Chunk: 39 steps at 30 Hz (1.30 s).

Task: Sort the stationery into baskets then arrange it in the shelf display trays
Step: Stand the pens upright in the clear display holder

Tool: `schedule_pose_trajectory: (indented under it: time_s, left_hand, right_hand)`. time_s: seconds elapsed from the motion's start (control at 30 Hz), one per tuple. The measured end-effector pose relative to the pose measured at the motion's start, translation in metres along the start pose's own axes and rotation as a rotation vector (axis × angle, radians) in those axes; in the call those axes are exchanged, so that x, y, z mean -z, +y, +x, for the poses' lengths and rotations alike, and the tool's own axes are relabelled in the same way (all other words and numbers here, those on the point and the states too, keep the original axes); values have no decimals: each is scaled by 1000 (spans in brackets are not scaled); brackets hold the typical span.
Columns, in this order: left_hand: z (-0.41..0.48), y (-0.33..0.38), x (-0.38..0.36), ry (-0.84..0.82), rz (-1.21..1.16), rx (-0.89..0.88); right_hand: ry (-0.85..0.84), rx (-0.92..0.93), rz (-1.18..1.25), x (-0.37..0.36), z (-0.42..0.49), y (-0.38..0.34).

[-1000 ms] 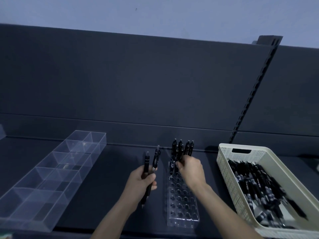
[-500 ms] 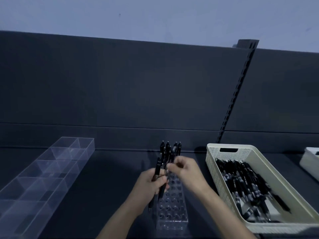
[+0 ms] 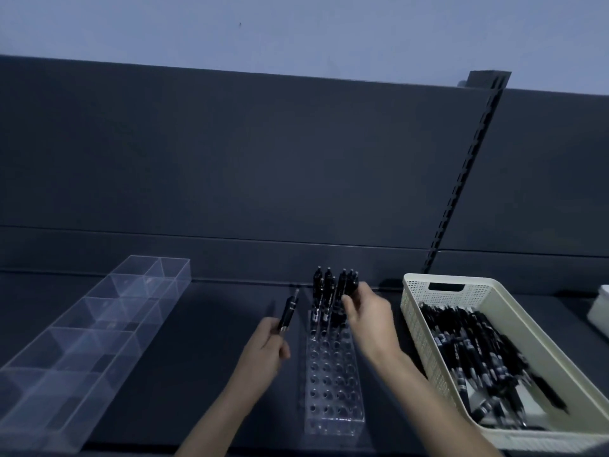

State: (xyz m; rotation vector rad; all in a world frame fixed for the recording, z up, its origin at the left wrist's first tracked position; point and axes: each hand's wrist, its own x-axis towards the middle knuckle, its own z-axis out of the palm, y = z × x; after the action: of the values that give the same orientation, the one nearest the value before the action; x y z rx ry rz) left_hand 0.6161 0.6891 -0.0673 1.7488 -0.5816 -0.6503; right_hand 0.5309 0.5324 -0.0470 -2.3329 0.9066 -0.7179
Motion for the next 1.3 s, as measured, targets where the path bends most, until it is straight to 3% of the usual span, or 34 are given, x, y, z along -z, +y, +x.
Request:
schedule_pose_trajectory:
  time_s: [0.2,0.4,0.57,0.67,0.77,0.9,1.0,1.1,1.3]
  left_hand:
    - [-3,-2,1,-5,-80,10]
    - [1,-1,-1,25,-10,-41]
    - [2,8,-16,24,41,-155]
    - [1,15,-30,11,72,-217]
    - [-1,22,-42,15,92,-250]
    - [-1,21,-47,-25,156,-269]
    - [4,8,-38,-19,485,-329]
    - [7,-4,-34,-67,755,-358]
    - [10,-10,-42,-107,896,-373]
  right_hand:
    - [-59,-11,-88,-14,0,-1]
    - [-68,-87,-34,-12,-3,7]
    - [-4,-100,216,9,-17,8]
    - [-127,-105,436,18,-24,1]
    - [-236,-106,506,21,-25,-3]
    - [-190,-143,470,24,-22,2]
    - [-28,-218,433,34,-12,12]
    - [80,-173,281,39,-3,16]
    - [-6,1,8,20,5,12]
